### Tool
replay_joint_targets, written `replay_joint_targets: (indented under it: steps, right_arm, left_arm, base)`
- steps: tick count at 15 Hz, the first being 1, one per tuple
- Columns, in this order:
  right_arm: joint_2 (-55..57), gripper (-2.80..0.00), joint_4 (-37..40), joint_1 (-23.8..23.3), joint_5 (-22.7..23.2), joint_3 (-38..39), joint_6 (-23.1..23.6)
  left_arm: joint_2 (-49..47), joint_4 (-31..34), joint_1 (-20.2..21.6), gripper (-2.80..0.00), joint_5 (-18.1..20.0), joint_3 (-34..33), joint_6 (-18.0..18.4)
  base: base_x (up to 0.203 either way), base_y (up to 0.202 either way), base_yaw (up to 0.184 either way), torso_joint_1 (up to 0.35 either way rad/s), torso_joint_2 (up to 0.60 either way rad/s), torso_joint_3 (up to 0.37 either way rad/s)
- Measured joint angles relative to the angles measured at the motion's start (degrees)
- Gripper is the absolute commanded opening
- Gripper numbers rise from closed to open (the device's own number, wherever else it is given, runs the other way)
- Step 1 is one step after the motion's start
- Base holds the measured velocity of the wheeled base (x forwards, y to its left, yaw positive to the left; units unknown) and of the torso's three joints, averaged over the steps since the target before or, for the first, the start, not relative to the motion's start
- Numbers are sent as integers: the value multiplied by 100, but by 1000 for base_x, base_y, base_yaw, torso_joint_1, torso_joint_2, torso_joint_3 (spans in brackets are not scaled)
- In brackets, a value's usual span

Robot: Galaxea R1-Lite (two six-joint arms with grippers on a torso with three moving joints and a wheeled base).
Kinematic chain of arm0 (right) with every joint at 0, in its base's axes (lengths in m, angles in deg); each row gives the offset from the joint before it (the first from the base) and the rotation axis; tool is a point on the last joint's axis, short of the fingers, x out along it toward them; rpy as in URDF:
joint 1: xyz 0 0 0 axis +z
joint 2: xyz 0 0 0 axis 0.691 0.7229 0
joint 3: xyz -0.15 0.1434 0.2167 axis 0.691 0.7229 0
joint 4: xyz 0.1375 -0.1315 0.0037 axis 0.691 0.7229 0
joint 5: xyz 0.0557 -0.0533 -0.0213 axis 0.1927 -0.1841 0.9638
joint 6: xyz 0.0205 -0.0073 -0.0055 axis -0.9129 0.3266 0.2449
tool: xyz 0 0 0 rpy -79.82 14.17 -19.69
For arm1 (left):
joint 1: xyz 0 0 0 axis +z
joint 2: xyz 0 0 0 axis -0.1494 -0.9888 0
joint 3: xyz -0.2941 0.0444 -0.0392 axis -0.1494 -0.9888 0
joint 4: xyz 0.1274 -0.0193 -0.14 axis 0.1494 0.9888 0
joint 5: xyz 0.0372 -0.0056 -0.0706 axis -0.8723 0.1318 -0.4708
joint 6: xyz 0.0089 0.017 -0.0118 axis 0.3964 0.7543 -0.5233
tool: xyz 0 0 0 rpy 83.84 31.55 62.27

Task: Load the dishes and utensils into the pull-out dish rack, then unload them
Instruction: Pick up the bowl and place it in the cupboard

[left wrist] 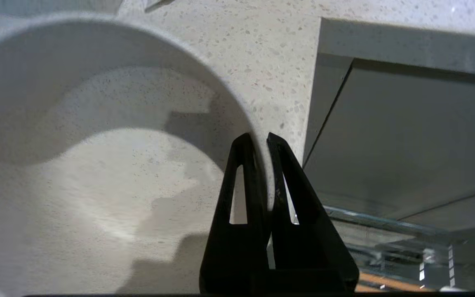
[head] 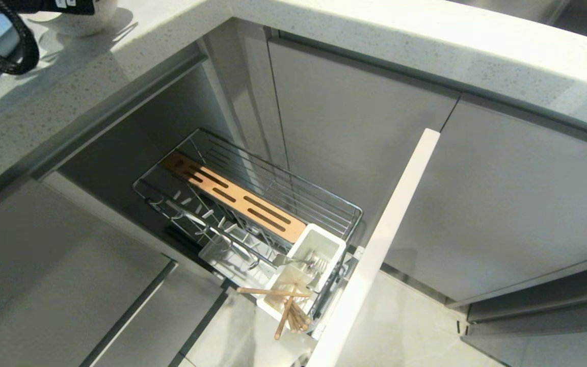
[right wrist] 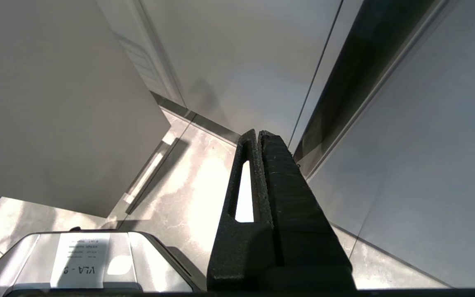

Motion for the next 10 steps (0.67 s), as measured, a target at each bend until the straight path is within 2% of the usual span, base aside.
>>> replay_joint_targets:
  steps: [2, 4, 8, 10]
  right_arm:
    - [0, -280, 0, 0, 2, 0, -5]
    - [0, -280, 2, -1, 2, 0, -2]
    - [0, -280, 0, -1, 2, 0, -4]
    - [0, -280, 0, -1, 2, 0, -2]
  left_arm:
    - [124, -126, -9, -280, 36, 0, 375]
    - [255, -444, -11, -280, 56, 7, 570]
    - [520, -862, -22, -280, 91, 2, 602]
    - [631, -1076, -119, -280, 94, -4, 500]
  base:
    - [0, 0, 0, 0, 0, 0]
    - [0, 0, 0, 0, 0, 0]
    - [0, 0, 0, 0, 0, 0]
    - [0, 0, 0, 0, 0, 0]
